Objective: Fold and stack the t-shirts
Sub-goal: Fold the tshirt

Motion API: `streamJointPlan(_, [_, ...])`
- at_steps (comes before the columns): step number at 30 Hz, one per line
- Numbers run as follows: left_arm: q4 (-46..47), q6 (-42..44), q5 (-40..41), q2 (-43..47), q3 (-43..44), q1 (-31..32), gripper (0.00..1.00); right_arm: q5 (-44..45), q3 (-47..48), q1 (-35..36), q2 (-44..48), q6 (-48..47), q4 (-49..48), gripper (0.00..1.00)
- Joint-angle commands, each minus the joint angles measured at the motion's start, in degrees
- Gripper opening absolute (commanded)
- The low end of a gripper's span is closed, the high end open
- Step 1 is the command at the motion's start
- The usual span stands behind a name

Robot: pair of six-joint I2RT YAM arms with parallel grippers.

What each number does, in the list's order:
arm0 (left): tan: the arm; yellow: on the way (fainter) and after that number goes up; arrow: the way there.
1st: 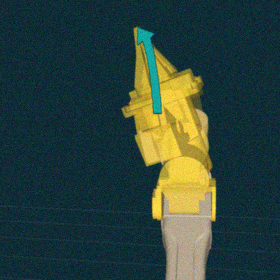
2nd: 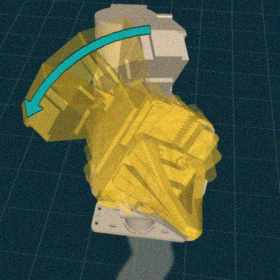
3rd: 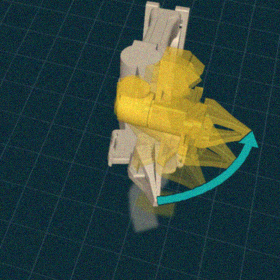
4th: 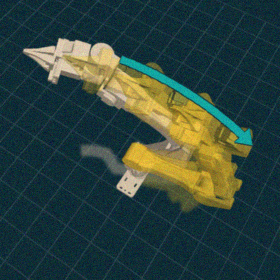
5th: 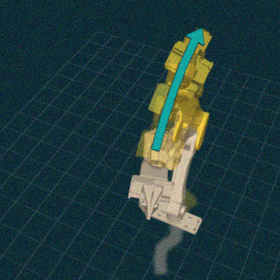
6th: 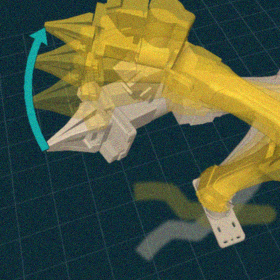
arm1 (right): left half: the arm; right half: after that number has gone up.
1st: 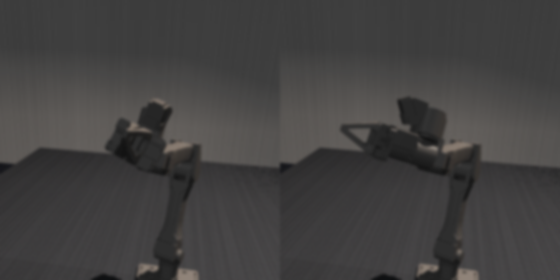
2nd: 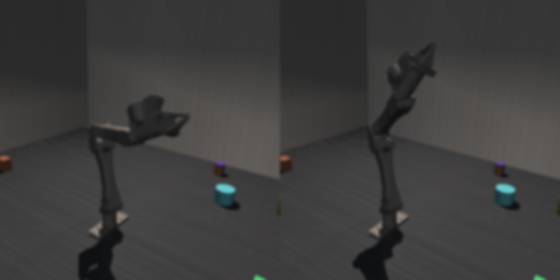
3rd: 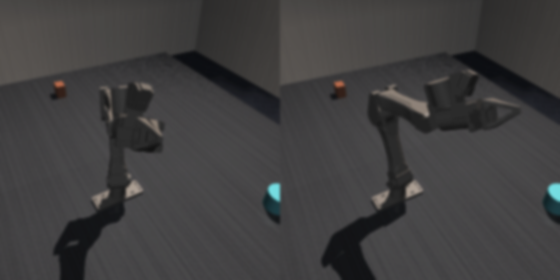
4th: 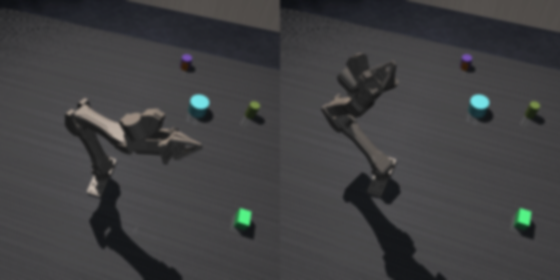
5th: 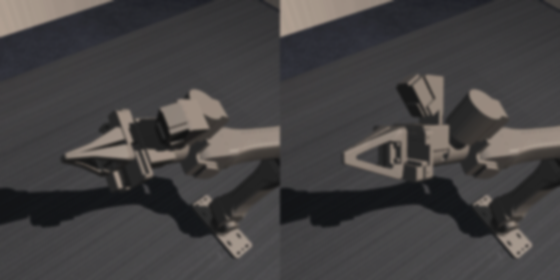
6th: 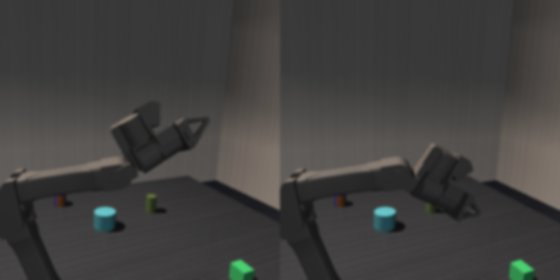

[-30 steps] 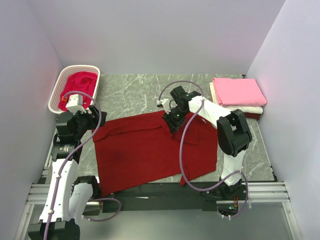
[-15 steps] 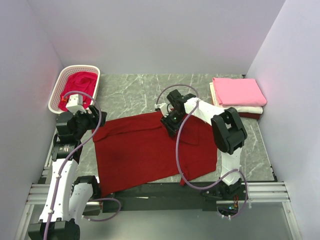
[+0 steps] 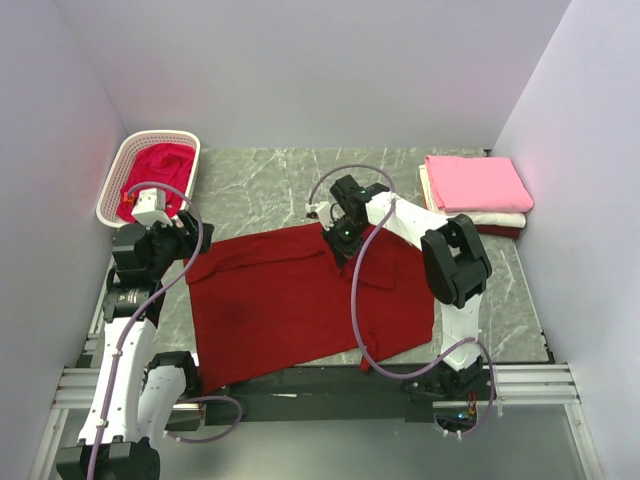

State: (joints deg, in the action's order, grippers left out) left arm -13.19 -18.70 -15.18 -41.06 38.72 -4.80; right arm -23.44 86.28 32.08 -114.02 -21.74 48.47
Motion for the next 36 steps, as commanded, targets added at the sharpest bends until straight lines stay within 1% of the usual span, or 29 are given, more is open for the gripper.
streamJointPlan(1, [2.2,0.9,-0.9,1.0,1.0,0.0,0.77,-1.5,3.3,1.2,2.5,-0.2,1.5,0.0])
streamJointPlan(7, [2.2,0.9,-0.9,1.1,1.0,0.1,0.77,-2.7,3.5,3.0,0.6,-0.1,1.6,0.01])
streamJointPlan(10, [2.2,0.9,-1.0,1.0,1.1,0.1,0.77,-2.7,4.0,3.7,-0.1,-0.1,2.2,0.04])
streamJointPlan(14, [2.2,0.9,-1.0,1.0,1.1,0.1,0.77,0.0,3.9,3.8,-0.3,0.1,1.7,0.13])
streamJointPlan(20, [2.2,0.9,-1.0,1.1,1.0,0.1,0.77,2.3,3.2,3.9,0.5,1.1,0.7,0.22])
streamJointPlan(23, [2.2,0.9,-1.2,1.0,1.1,0.0,0.77,3.1,3.4,3.8,0.9,1.3,0.5,0.3])
streamJointPlan(25, [2.2,0.9,-1.2,1.0,1.0,0.1,0.77,3.0,3.5,3.8,1.2,1.5,0.7,0.32])
streamJointPlan(27, [2.4,0.9,-1.2,1.1,1.0,0.1,0.77,2.7,3.5,4.0,1.3,1.6,0.8,0.33])
streamJointPlan(36, [2.3,0.9,-1.1,1.0,1.0,0.1,0.77,2.1,1.8,5.2,0.6,2.1,0.2,0.29])
